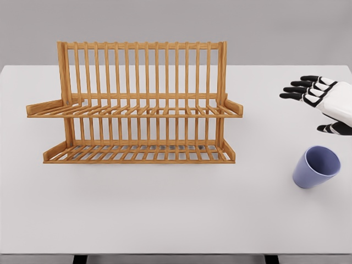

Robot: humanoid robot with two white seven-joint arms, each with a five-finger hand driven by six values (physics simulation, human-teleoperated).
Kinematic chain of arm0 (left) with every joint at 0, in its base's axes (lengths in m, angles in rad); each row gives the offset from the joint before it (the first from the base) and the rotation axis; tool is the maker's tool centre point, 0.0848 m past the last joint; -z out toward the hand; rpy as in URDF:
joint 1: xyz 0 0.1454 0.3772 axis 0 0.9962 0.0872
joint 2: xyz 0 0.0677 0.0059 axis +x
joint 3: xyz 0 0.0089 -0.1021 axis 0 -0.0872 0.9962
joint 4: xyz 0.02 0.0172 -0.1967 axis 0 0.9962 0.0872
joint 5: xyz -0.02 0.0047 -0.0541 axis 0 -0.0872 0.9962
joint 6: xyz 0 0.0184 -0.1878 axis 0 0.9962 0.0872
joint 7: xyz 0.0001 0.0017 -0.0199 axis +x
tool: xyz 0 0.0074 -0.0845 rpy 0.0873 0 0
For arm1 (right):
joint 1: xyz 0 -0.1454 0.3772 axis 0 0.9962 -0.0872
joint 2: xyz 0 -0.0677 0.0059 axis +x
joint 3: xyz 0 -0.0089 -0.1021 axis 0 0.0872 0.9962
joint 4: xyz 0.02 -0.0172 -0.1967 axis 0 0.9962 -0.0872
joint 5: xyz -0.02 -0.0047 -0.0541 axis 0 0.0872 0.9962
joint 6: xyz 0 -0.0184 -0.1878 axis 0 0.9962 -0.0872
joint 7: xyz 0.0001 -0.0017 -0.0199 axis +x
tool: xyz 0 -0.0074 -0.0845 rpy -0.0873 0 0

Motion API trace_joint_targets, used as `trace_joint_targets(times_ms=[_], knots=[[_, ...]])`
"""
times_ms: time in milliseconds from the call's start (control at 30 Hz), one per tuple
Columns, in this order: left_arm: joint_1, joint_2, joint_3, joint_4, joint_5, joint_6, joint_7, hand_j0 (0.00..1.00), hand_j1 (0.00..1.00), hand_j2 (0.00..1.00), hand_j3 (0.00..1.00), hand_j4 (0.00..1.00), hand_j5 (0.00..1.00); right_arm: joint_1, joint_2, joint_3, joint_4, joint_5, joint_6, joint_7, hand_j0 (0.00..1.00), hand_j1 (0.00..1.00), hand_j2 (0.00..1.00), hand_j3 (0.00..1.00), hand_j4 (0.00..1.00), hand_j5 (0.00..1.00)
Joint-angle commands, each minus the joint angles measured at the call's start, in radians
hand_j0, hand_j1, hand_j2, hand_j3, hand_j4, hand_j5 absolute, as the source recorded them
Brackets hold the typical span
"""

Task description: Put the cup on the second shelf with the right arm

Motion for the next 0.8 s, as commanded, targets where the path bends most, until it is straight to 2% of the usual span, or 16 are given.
trace_joint_targets(times_ms=[0,67,133,200,233,267,300,333,400,500,567,633,767], knots=[[0.0,0.0,0.0,0.0,0.0,0.001,0.0,1.0,1.0,1.0,1.0,1.0,1.0,0.0,-0.001,-0.004,0.0,-0.007,0.001,0.0,1.0,1.0,1.0,1.0,1.0,1.0],[0.0,0.0,0.0,0.0,0.0,0.001,0.0,1.0,1.0,1.0,1.0,1.0,1.0,0.0,0.001,-0.004,0.0,-0.01,0.001,0.0,1.0,1.0,1.0,1.0,1.0,1.0],[0.0,0.0,0.001,0.0,0.0,0.001,0.0,1.0,1.0,1.0,1.0,1.0,1.0,0.005,0.056,-0.06,0.001,-0.008,0.001,0.01,1.0,1.0,1.0,1.0,1.0,1.0],[0.0,0.0,0.0,0.0,0.0,-0.001,0.0,1.0,1.0,1.0,1.0,1.0,1.0,0.012,0.105,-0.139,0.001,-0.017,0.001,0.143,1.0,1.0,1.0,1.0,1.0,1.0],[-0.002,0.0,0.0,0.0,0.0,0.001,0.0,1.0,1.0,1.0,1.0,1.0,1.0,0.012,0.123,-0.153,0.0,-0.048,0.001,0.274,1.0,1.0,1.0,1.0,1.0,1.0],[0.0,0.0,0.0,0.0,0.0,0.001,0.0,1.0,1.0,1.0,1.0,1.0,1.0,0.015,0.117,-0.153,0.0,-0.149,0.001,0.357,1.0,1.0,1.0,1.0,1.0,1.0],[0.0,0.0,0.0,0.0,-0.001,0.001,0.0,1.0,1.0,1.0,1.0,1.0,1.0,0.023,0.087,-0.148,-0.002,-0.286,0.001,0.383,1.0,1.0,1.0,1.0,1.0,1.0],[0.0,0.0,0.0,0.0,0.0,0.001,0.0,1.0,1.0,1.0,1.0,1.0,1.0,0.04,0.038,-0.14,-0.002,-0.359,0.001,0.383,1.0,1.0,1.0,1.0,1.0,1.0],[0.0,0.0,0.0,0.0,0.0,0.001,0.0,1.0,1.0,1.0,1.0,1.0,1.0,0.048,-0.015,-0.114,-0.003,-0.444,0.001,0.383,1.0,1.0,1.0,1.0,1.0,1.0],[0.0,0.0,0.0,0.0,0.0,-0.001,0.0,1.0,1.0,1.0,1.0,1.0,1.0,0.06,-0.03,-0.11,-0.005,-0.528,0.001,0.383,1.0,1.0,1.0,1.0,1.0,1.0],[0.0,0.0,0.0,0.0,0.0,-0.001,0.0,1.0,1.0,1.0,1.0,1.0,1.0,0.064,-0.045,-0.108,-0.005,-0.638,0.001,0.383,1.0,1.0,1.0,1.0,1.0,1.0],[0.0,0.0,0.0,0.0,0.0,-0.001,0.0,1.0,1.0,1.0,1.0,1.0,1.0,0.103,-0.078,-0.073,-0.005,-0.747,0.001,0.383,1.0,1.0,1.0,1.0,1.0,1.0],[0.0,0.0,0.0,0.0,0.0,-0.001,0.0,1.0,1.0,1.0,1.0,1.0,1.0,0.066,-0.039,-0.088,-0.005,-0.675,0.001,0.38,1.0,1.0,1.0,1.0,1.0,1.0]])
